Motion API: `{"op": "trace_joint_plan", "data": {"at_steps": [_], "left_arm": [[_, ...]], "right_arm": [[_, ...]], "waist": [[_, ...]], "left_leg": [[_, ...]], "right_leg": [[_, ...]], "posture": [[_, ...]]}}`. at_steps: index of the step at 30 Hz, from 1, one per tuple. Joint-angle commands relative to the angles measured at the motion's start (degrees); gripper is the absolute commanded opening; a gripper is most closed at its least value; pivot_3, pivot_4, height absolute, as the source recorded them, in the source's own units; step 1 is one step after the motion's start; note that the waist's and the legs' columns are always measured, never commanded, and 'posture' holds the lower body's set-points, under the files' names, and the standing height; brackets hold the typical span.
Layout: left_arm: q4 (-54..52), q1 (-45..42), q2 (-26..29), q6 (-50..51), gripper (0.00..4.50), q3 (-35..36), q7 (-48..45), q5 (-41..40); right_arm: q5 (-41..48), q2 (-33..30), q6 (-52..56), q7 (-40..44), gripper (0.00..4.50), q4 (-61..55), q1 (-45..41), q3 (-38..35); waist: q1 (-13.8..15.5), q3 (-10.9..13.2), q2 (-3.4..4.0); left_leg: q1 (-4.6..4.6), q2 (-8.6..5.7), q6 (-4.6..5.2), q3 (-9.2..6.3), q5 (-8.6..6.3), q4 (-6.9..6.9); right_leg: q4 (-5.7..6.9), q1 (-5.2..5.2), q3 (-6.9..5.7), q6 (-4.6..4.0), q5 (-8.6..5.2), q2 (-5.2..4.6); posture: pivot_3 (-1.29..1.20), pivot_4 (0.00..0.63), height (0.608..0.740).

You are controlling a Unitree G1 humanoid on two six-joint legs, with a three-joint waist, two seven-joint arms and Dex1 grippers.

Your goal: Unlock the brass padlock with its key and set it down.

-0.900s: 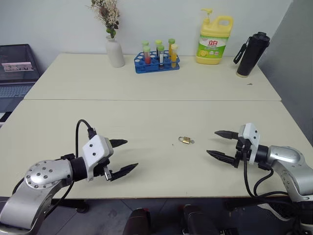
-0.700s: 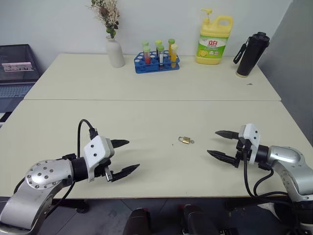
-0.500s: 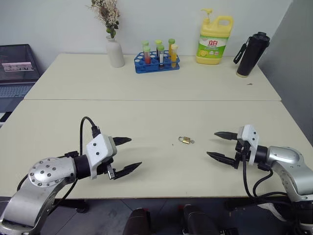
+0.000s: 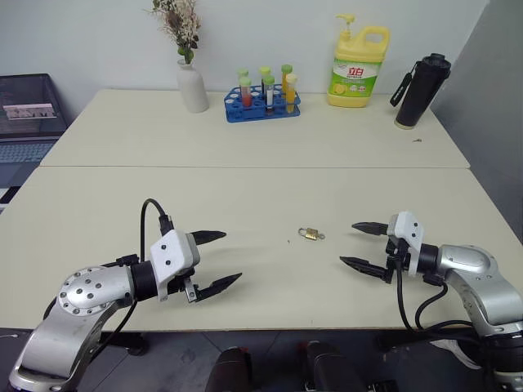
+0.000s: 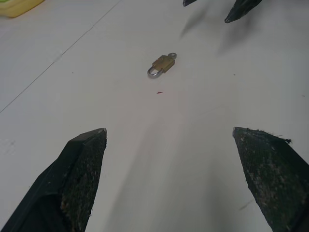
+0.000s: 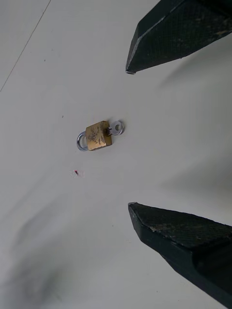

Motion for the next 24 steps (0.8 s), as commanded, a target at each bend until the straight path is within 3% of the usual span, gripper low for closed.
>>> {"op": "trace_joint_plan", "data": {"at_steps": [1,10,16,24], "left_arm": [[0.1,-0.27,-0.36,-0.13,4.34,0.51,-0.08,-1.01],[5.29,-7.31,-1.53,-2.57,4.34,-5.15,-2.12,1.13],[27.43,-30.52,-11.33,-10.17,4.34,-20.0,-8.91,8.99],[51.87,-45.54,-20.67,-22.48,4.34,-26.26,-16.82,13.76]], "right_arm": [[-0.23,0.09,-0.97,-0.42,4.49,-0.72,-0.99,-0.24],[0.77,-0.53,1.59,-2.34,4.49,-6.17,1.86,-0.94],[10.59,-3.45,19.01,-9.37,4.49,-26.72,14.36,-8.75],[16.24,-2.81,29.97,-19.51,4.49,-38.84,17.47,-11.36]], "waist": [[0.0,0.0,0.0],[0.2,0.0,0.0],[2.02,-0.06,0.02],[0.67,-0.06,-0.03]], "left_leg": [[0.0,0.0,0.0,0.0,0.0,0.0],[-0.01,-0.03,0.0,-0.01,0.0,0.02],[-0.13,-0.26,0.0,0.02,0.01,0.16],[-0.13,-0.7,0.01,-0.11,0.01,0.13]], "right_leg": [[0.0,0.0,0.0,0.0,0.0,0.0],[0.02,0.01,-0.03,0.0,0.0,0.01],[0.01,0.09,-0.17,0.07,0.02,0.14],[0.0,0.06,-0.06,0.14,0.06,0.14]], "posture": [[0.0,0.15,0.74],[0.0,0.15,0.74],[0.0,0.15,0.74],[0.0,0.15,0.74]]}}
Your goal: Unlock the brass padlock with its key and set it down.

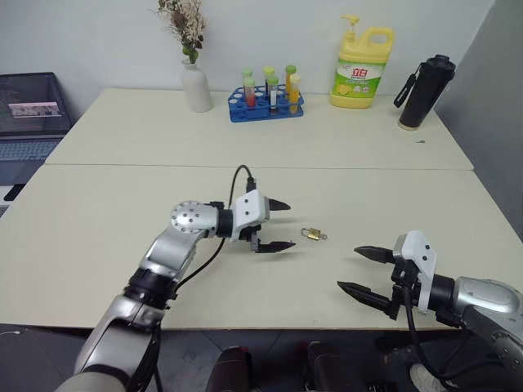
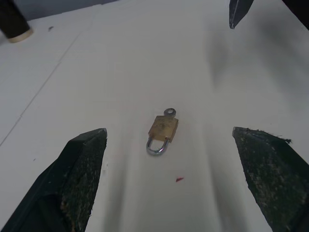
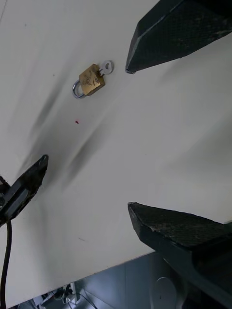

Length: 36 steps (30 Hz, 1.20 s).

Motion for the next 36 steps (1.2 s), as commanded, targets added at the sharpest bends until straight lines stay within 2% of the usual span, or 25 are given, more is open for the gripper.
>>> {"op": "trace_joint_plan", "data": {"at_steps": [1,10,15,22,29,30,32,36], "left_arm": [[8.0,-4.02,-2.43,-5.39,4.34,-1.28,-2.87,1.93],[30.77,-13.44,-12.24,-13.52,4.34,-1.75,-2.95,6.72],[38.33,-16.16,-13.89,-15.57,4.34,-2.33,-3.41,9.98],[45.21,-19.54,-16.21,-15.58,4.34,-1.08,-1.82,12.3],[47.53,-20.48,-17.98,-14.99,4.34,-1.57,-3.55,14.15],[47.54,-20.35,-18.07,-15.03,3.99,-1.59,-3.73,14.36],[47.56,-20.18,-18.22,-15.0,3.57,-1.64,-3.88,14.74],[47.77,-19.73,-18.51,-14.78,2.26,-2.37,-3.93,16.04]], "right_arm": [[1.72,0.1,2.53,-3.89,4.49,-4.72,1.25,-3.05],[8.87,1.1,9.46,-11.15,4.49,-10.15,3.18,-8.19],[10.14,0.28,9.89,-12.04,4.49,-10.64,4.07,-8.88],[11.65,-0.22,9.91,-12.94,4.49,-10.78,3.99,-9.0],[14.34,-0.6,10.54,-14.89,4.49,-11.27,2.36,-8.88],[14.47,-0.76,10.58,-15.23,4.5,-11.21,2.16,-8.99],[14.61,-1.03,10.61,-15.71,4.5,-11.07,1.96,-9.06],[14.98,-1.72,10.57,-16.39,4.5,-10.73,1.53,-8.99]], "waist": [[-0.14,0.0,-0.01],[-0.1,0.02,-0.09],[-0.68,0.02,-0.1],[-0.7,0.01,-0.12],[-0.71,0.01,-0.13],[-0.71,0.01,-0.13],[-0.7,0.01,-0.13],[-0.7,0.0,-0.14]], "left_leg": [[-0.01,0.0,0.0,-0.02,0.0,-0.01],[-0.11,-0.13,0.01,-0.1,0.0,0.02],[-0.1,-0.13,0.01,-0.13,0.0,-0.01],[-0.11,-0.17,0.02,-0.14,0.0,0.01],[-0.1,-0.17,0.01,-0.15,0.0,0.0],[-0.1,-0.17,0.01,-0.15,0.0,0.0],[-0.1,-0.17,0.01,-0.15,0.0,0.0],[-0.1,-0.17,0.01,-0.16,0.0,0.01]], "right_leg": [[-0.01,0.0,0.01,0.0,0.0,0.0],[-0.02,0.0,-0.04,0.08,-0.02,-0.07],[-0.03,0.0,-0.03,0.13,-0.05,-0.07],[-0.02,0.01,-0.05,0.15,-0.05,-0.09],[-0.02,0.01,-0.03,0.16,-0.05,-0.09],[-0.02,0.01,-0.03,0.16,-0.05,-0.09],[-0.02,0.01,-0.05,0.16,-0.05,-0.09],[-0.02,0.02,-0.04,0.17,-0.05,-0.1]], "posture": [[0.0,0.15,0.74],[0.0,0.15,0.74],[0.0,0.15,0.74],[0.0,0.15,0.74],[0.0,0.15,0.74],[0.0,0.15,0.74],[0.0,0.15,0.74],[0.0,0.15,0.74]]}}
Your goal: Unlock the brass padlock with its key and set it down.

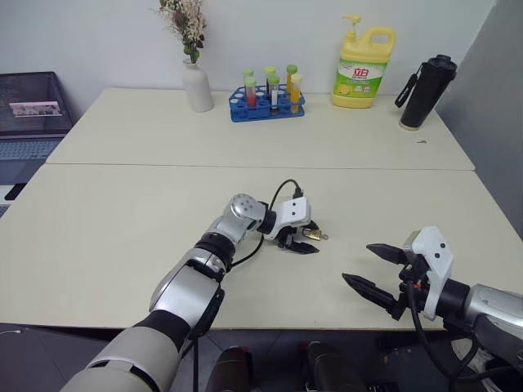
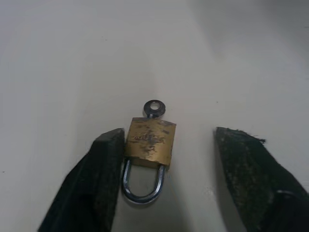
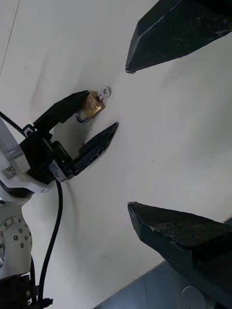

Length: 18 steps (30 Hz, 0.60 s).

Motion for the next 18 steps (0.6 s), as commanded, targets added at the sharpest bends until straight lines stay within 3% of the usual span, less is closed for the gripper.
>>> {"op": "trace_joint_plan", "data": {"at_steps": [1,4,11,18], "left_arm": [[0.6,0.24,-0.27,0.22,1.93,-0.92,0.38,2.32],[0.83,0.27,-0.16,0.27,0.98,-0.94,0.8,2.84],[-1.41,2.11,1.22,-1.19,0.96,-0.79,0.09,2.88],[-23.09,12.09,10.39,-2.77,0.96,3.31,-4.36,-3.71]], "right_arm": [[1.0,-1.06,-0.27,-0.72,4.5,-1.49,-0.9,-1.3],[1.36,-1.44,-0.4,-1.08,4.5,-1.2,-1.41,-1.2],[1.29,-1.79,-1.22,-1.0,4.5,-0.67,-3.12,-0.26],[-5.49,-2.37,-7.79,2.52,4.5,2.01,-5.97,3.52]], "waist": [[0.0,-0.01,-0.01],[0.0,-0.03,-0.04],[-0.01,-0.06,-0.06],[-0.84,-0.06,-0.04]], "left_leg": [[0.01,0.0,0.0,0.0,0.0,0.0],[0.02,0.0,0.0,0.0,0.0,0.01],[0.04,0.0,0.01,-0.02,0.01,0.02],[0.11,0.17,0.01,-0.05,0.01,-0.08]], "right_leg": [[0.0,0.01,0.0,0.01,0.0,0.0],[0.0,0.03,0.0,0.03,0.02,0.0],[0.01,0.03,0.02,0.05,0.03,0.0],[0.02,-0.01,0.1,0.03,0.03,0.15]], "posture": [[0.0,0.15,0.74],[0.0,0.15,0.74],[0.0,0.15,0.74],[0.0,0.15,0.74]]}}
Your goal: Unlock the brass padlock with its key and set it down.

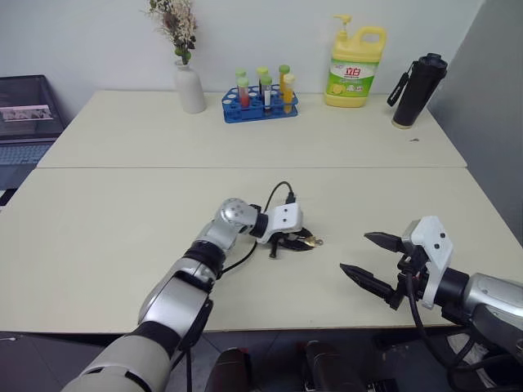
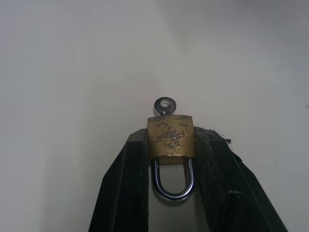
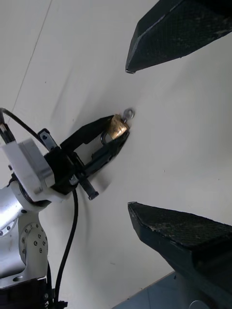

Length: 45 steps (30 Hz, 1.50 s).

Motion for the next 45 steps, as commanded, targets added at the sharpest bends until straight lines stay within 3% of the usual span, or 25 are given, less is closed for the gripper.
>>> {"op": "trace_joint_plan", "data": {"at_steps": [1,4,10,16,21,35,44,45], "left_arm": [[-12.49,4.83,4.94,0.55,0.96,2.56,-1.25,-3.37],[-23.9,11.12,9.16,1.1,0.96,4.44,-0.3,-5.99],[-43.0,23.94,16.44,-10.96,0.96,11.38,9.97,-4.89],[-42.54,25.76,18.93,-33.17,0.96,14.9,23.54,6.48],[-41.02,24.62,20.43,-41.13,0.96,14.48,30.65,11.22],[-39.48,21.26,23.42,-44.92,0.96,10.55,38.33,14.08],[-40.26,21.0,24.32,-44.26,0.96,9.36,40.49,14.94],[-40.34,20.93,24.32,-44.18,0.96,9.22,40.7,15.07]], "right_arm": [[-3.94,-0.52,-5.12,2.54,4.5,1.22,-1.29,1.61],[-5.65,-0.25,-6.95,4.24,4.5,3.49,-2.81,3.78],[-7.14,0.22,-10.46,11.26,4.5,11.76,-8.79,8.88],[-1.5,1.14,-6.26,17.03,4.5,17.83,-16.19,11.26],[2.98,3.8,-2.83,18.77,4.5,20.43,-21.44,12.52],[2.96,13.72,-1.52,21.26,4.5,29.47,-31.39,18.95],[2.59,15.0,0.01,23.31,4.5,31.54,-33.45,20.09],[2.6,15.2,0.14,23.4,4.32,31.73,-33.64,20.17]], "waist": [[0.09,0.0,0.0],[0.61,0.0,0.0],[0.83,0.0,0.0],[1.85,0.0,0.0],[2.02,0.0,0.0],[1.96,0.0,0.0],[1.96,0.01,0.01],[1.95,0.01,0.01]], "left_leg": [[-0.01,0.01,0.0,-0.03,0.0,0.0],[-0.04,0.02,0.0,-0.02,0.0,0.03],[-0.04,0.14,0.01,0.05,0.0,0.08],[-0.01,0.09,0.09,0.05,0.05,0.08],[-0.02,0.12,0.09,0.03,0.05,0.06],[-0.04,0.16,0.1,0.04,0.05,0.06],[-0.04,0.19,0.09,0.05,0.05,0.05],[-0.04,0.19,0.1,0.05,0.05,0.05]], "right_leg": [[0.0,0.0,-0.03,0.0,0.0,0.01],[0.0,-0.02,-0.05,-0.01,0.0,-0.07],[-0.02,0.01,0.01,0.0,0.0,-0.37],[-0.01,0.05,-0.02,0.02,0.04,-0.43],[-0.02,0.04,-0.06,-0.11,0.11,-0.43],[0.0,0.02,-0.11,-0.18,0.16,-0.43],[0.01,0.01,-0.12,-0.19,0.17,-0.43],[0.01,0.01,-0.12,-0.19,0.17,-0.44]], "posture": [[0.0,0.15,0.74],[0.0,0.15,0.74],[0.0,0.15,0.74],[0.0,0.15,0.74],[0.0,0.15,0.74],[0.0,0.15,0.74],[0.0,0.15,0.74],[0.0,0.15,0.74]]}}
